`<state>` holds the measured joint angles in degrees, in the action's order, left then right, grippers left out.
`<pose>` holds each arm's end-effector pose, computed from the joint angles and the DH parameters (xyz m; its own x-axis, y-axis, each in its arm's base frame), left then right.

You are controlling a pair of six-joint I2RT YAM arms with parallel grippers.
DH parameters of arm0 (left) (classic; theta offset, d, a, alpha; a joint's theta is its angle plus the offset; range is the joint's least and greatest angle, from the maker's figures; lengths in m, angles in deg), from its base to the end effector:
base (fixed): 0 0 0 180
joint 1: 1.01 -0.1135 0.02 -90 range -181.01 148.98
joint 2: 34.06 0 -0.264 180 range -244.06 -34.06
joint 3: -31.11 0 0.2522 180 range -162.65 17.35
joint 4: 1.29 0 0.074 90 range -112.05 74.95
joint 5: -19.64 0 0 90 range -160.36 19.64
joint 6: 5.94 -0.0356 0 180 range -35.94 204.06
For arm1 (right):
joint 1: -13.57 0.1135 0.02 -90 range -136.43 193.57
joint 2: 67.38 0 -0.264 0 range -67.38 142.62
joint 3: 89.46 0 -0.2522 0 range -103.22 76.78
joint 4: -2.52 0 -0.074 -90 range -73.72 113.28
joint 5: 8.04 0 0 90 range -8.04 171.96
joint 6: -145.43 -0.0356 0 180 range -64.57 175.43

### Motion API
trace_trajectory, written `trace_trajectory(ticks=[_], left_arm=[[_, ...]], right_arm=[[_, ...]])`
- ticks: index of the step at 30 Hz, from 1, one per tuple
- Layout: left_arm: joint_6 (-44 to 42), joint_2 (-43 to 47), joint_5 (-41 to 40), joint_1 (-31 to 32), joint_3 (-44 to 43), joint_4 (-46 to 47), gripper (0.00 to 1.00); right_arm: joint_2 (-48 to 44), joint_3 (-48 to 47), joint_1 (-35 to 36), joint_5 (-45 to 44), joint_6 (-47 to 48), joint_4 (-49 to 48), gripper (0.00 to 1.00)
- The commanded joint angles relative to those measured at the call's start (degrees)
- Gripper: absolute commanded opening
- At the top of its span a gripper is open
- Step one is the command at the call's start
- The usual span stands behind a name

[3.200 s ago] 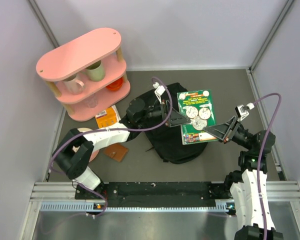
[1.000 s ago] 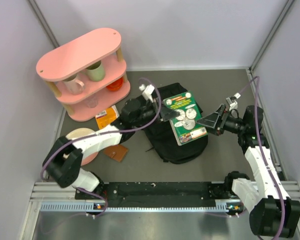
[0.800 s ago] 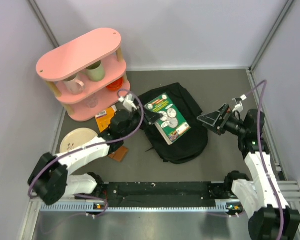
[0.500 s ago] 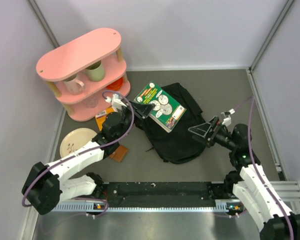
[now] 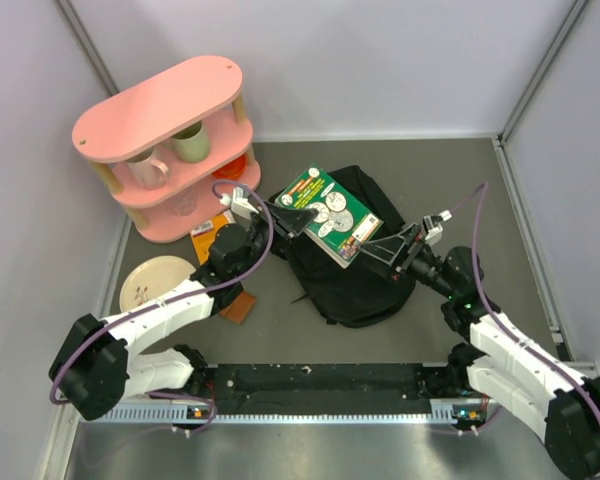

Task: Pack the student bag
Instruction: Pick up the book from the center of the board.

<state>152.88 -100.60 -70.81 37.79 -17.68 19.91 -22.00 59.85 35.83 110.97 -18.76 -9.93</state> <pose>0.2063 -0.1655 0.2854 -0.5616 -0.7449 -0.3602 0.2679 0.2482 -0.9309 0.1634 0.0855 0.2333 -0.7601 0.5981 -0.2540 -0.1776 0.1847 0.9666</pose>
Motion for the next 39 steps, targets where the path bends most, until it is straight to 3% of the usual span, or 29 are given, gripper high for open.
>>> trace_trajectory(ticks=[1,6,9,13,17,23,24,26,28,29,30,31,33,34,36,39], left_arm=[[1.7,0.8,2.0,0.8,-1.2,9.7,0.0],[2.3,-0.5,3.1,1.2,-0.7,11.4,0.0],[2.2,-1.5,4.0,1.2,-1.4,11.5,0.0],[2.9,-2.4,4.2,1.2,-1.4,12.6,0.0],[3.3,-3.5,4.2,1.2,-1.1,13.8,0.0],[3.0,-3.3,3.4,1.2,-0.9,13.6,0.0],[2.9,-3.3,3.4,1.2,-0.8,13.4,0.0],[2.9,-3.2,3.3,1.2,-0.7,13.2,0.0],[2.8,-3.0,3.2,1.2,-0.4,13.1,0.0],[2.7,-3.0,3.3,1.2,-0.3,12.9,0.0],[2.1,-3.0,3.8,1.2,-0.6,11.7,0.0],[1.2,-2.9,4.2,1.2,-1.7,10.6,0.25],[-4.9,-3.0,7.6,1.3,-5.1,3.8,0.58],[-7.9,-2.6,8.1,1.5,-8.8,-4.6,0.81],[-15.5,-2.2,8.0,2.0,-12.2,-13.3,0.97],[-24.3,-1.1,7.2,2.3,-14.3,-24.3,0.98]], right_arm=[[4.4,-1.4,2.2,-3.7,-2.3,-15.0,0.99],[10.0,-4.0,2.8,-2.9,-1.7,-18.7,0.99],[12.1,-4.3,3.0,-2.7,-4.0,-23.5,0.93],[16.0,-4.1,3.9,-2.9,-7.4,-30.8,0.68],[18.5,-4.3,5.6,-3.6,-10.3,-34.9,0.64],[18.5,-3.7,7.6,-6.5,-10.1,-35.8,0.49],[18.3,-3.6,7.6,-7.1,-9.9,-35.7,0.42],[17.3,-3.1,7.6,-7.9,-9.3,-35.1,0.16],[16.5,-3.1,7.7,-8.8,-8.6,-32.9,0.11],[15.9,-3.3,7.6,-9.1,-7.6,-31.6,0.0],[14.7,-3.6,7.7,-9.6,-6.8,-30.2,0.0],[13.6,-3.9,7.6,-9.8,-6.0,-28.4,0.0],[9.5,-5.0,7.6,-11.2,-1.9,-20.9,0.0],[7.6,-5.2,7.6,-12.3,-0.4,-17.5,0.0],[0.8,-6.9,7.7,-16.9,4.4,-3.5,0.0],[-6.1,-10.4,7.5,-26.1,10.9,17.3,0.0]])
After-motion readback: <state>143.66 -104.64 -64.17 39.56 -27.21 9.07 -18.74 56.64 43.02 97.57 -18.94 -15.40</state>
